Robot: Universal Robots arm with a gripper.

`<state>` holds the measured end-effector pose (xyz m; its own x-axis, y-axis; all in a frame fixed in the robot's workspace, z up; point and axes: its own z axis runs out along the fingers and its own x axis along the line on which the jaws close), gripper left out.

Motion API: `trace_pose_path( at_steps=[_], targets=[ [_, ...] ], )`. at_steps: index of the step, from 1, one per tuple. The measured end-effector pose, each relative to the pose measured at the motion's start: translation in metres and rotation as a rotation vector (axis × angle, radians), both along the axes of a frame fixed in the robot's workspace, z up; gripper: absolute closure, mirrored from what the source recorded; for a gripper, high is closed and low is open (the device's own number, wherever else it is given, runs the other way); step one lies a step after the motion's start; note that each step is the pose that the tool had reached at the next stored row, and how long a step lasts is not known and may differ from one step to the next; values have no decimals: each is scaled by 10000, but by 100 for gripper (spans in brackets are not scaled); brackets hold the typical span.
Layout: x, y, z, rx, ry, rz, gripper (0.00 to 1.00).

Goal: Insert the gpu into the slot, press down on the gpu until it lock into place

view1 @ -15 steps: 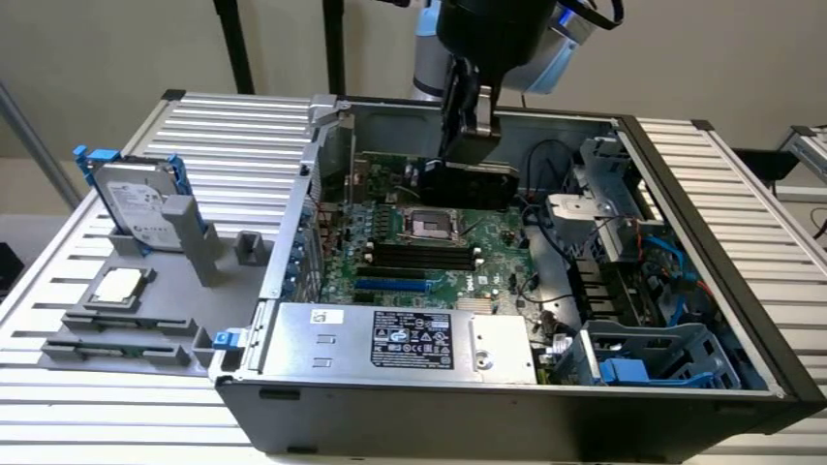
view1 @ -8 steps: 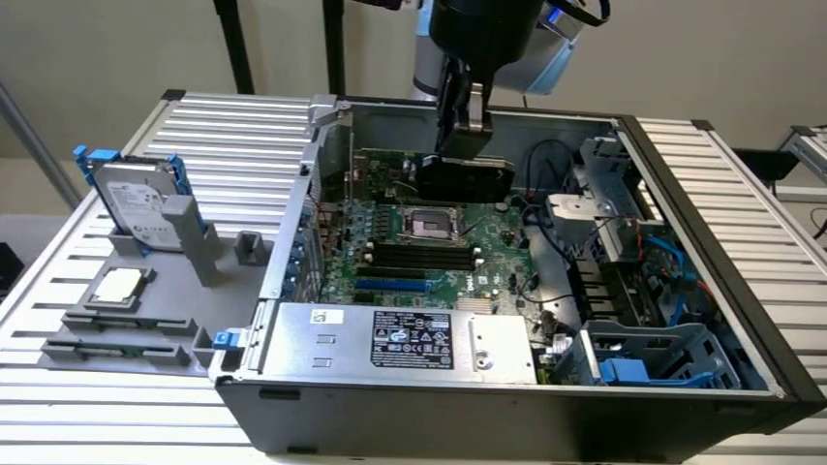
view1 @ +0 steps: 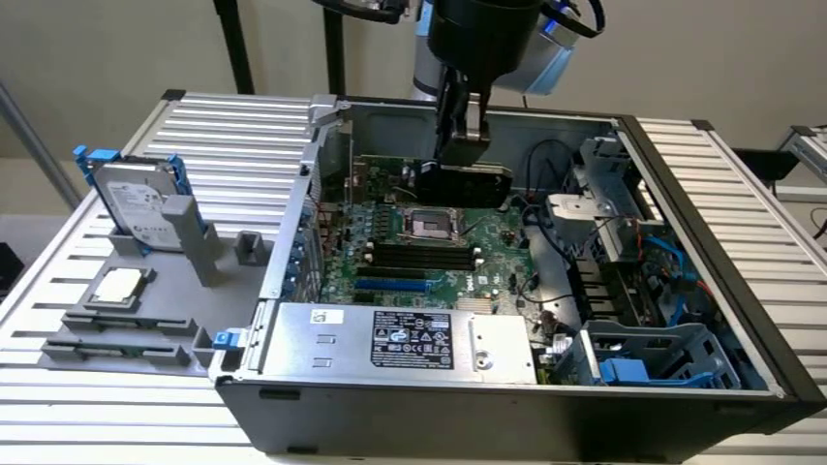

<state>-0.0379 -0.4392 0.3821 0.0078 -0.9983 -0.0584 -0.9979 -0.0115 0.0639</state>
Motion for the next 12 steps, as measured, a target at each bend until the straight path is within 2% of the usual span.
trace_pose_path(
  at_steps=[12],
  targets=[
    [0,-2,-216,6,-11,1,74]
  ],
)
